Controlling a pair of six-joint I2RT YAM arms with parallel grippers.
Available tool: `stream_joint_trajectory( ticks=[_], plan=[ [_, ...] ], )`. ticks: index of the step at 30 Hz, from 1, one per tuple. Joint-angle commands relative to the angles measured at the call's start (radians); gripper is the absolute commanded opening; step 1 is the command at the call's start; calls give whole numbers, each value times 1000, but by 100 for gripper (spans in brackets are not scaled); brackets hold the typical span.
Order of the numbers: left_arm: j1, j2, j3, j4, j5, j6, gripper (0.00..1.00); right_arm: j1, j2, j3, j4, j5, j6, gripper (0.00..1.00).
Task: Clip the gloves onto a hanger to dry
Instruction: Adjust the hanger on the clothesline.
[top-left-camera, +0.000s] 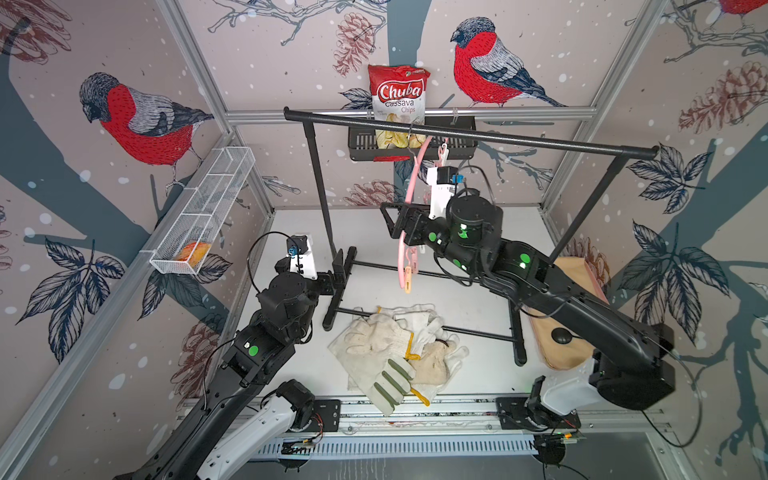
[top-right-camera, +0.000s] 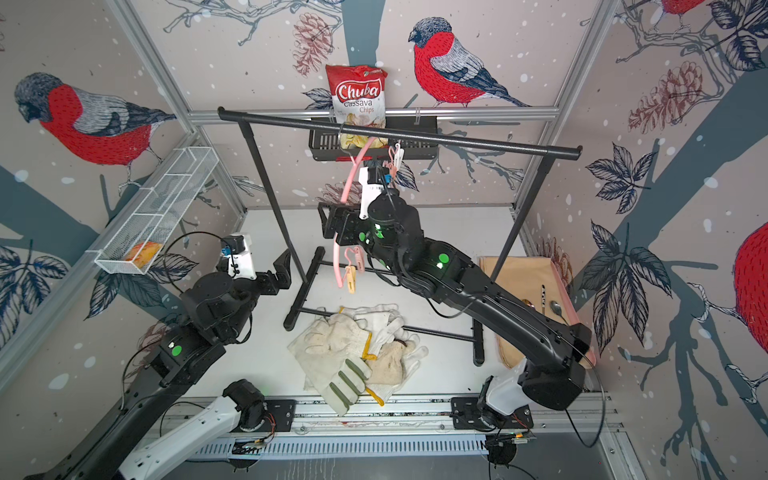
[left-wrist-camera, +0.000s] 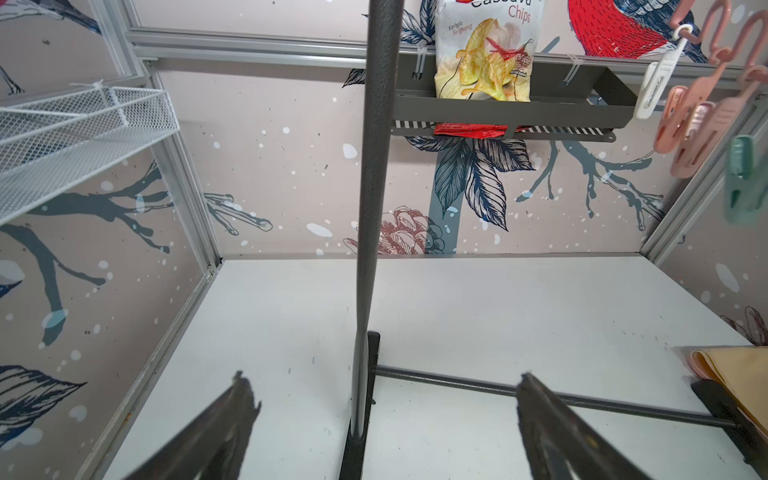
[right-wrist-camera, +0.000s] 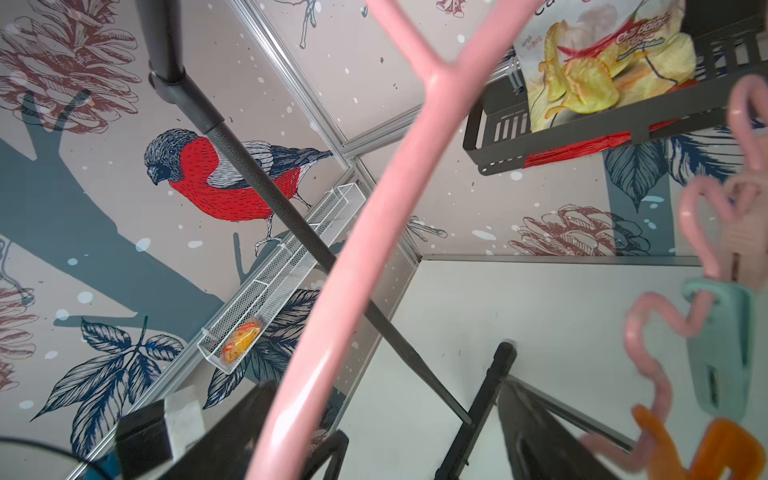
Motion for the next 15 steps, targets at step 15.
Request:
stream_joint_trajectory(
  ticks=[15],
  plan=[
    [36, 8, -43, 17, 142, -22, 96, 39, -483, -400, -66, 114, 70, 93]
  ],
)
